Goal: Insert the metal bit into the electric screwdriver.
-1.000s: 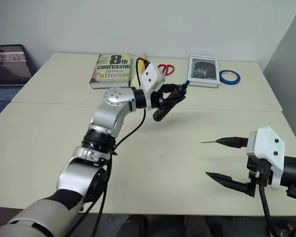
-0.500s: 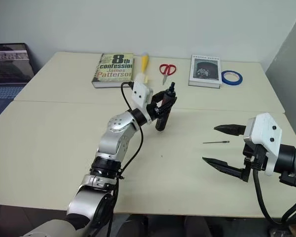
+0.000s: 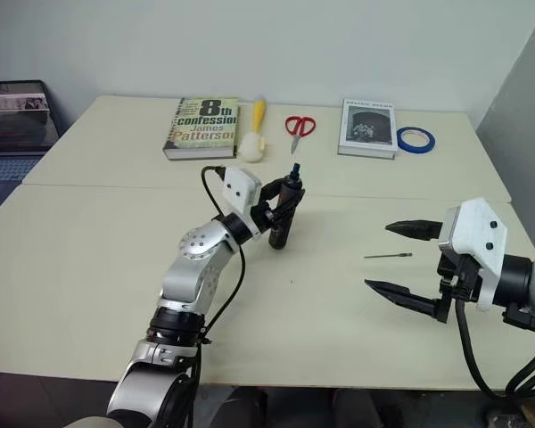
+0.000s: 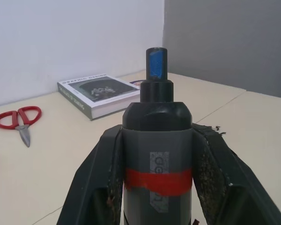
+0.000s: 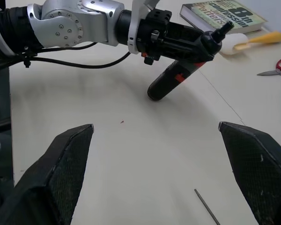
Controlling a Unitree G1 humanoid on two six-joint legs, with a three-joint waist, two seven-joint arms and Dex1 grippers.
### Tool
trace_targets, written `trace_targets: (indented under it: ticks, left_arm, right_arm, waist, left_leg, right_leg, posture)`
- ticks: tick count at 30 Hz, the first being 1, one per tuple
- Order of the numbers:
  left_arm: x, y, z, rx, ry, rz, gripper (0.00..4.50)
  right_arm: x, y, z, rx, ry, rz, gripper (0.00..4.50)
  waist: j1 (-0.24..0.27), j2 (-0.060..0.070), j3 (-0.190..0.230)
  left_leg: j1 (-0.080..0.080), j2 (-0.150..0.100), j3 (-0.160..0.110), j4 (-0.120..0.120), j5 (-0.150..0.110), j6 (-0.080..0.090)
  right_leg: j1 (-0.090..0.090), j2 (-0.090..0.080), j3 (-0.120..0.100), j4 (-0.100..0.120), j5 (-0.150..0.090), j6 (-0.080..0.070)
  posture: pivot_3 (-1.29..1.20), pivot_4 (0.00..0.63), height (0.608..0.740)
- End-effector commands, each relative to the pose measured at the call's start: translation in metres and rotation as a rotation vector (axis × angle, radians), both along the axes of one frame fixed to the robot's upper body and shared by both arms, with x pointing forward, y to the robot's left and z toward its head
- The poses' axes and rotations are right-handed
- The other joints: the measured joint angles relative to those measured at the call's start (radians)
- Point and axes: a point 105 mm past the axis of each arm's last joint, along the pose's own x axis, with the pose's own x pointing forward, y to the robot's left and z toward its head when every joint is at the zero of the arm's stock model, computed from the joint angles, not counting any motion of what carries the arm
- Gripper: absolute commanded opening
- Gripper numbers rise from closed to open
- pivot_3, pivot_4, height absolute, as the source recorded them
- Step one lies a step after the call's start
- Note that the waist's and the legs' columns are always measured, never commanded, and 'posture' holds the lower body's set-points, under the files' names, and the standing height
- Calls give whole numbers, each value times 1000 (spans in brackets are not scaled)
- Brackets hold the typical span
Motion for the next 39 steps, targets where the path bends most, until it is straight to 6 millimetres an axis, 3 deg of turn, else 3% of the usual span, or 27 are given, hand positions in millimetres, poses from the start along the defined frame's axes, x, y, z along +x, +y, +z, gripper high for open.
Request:
trace_targets:
  ticks: [1,8,14,18,24,29,33,39]
  left_arm:
    - [-6,13,11,-16,-34,38,1639]
    - [-20,34,-5,-6,20,104,1639]
    - [-31,37,-15,9,42,105,1639]
    - [-32,29,-2,-18,3,71,1639]
    - [-30,10,37,-107,-77,-12,1638]
    - [-32,-4,53,-165,-109,-55,1638]
    - [-33,-18,30,-129,-91,-94,1638]
    - [-34,-20,5,-83,-62,-103,1638]
  right_arm:
    - [0,1,6,-14,-46,12,4500]
    - [1,2,5,-20,-45,24,4500]
    - [3,2,4,-27,-43,35,4500]
    - [3,1,4,-30,-44,40,4500]
    - [4,-1,5,-36,-55,29,4500]
    - [5,-5,3,-56,-48,15,4500]
    - [11,-9,-2,-102,-39,-1,4500]
    - [21,-17,-8,-189,-4,-18,4500]
  waist:
    - [0,0,0]
    - [-3,1,-1]
    - [-2,1,-3]
    - [-2,1,-3]
    - [1,0,-2]
    - [3,0,-2]
    - [4,0,-2]
    - [2,1,-2]
  left_leg:
    - [0,0,0,0,0,0]
    - [1,0,0,0,0,0]
    - [2,0,0,0,0,0]
    - [2,0,0,0,0,0]
    - [0,0,0,0,0,0]
    - [-1,0,0,0,0,0]
    - [-2,0,0,-1,0,0]
    - [-2,0,1,-1,0,0]
  right_leg:
    - [0,0,0,0,0,0]
    - [0,0,0,0,0,0]
    - [1,0,0,0,0,0]
    - [2,0,0,0,0,0]
    - [1,0,0,0,0,0]
    - [1,0,0,-3,0,0]
    - [1,0,0,-6,0,0]
    - [1,0,0,-8,1,1]
  posture:
    - [0,150,740]
    - [0,150,740]
    - [0,150,740]
    - [0,150,740]
    - [0,150,740]
    - [0,150,740]
    - [0,150,740]
    - [0,150,740]
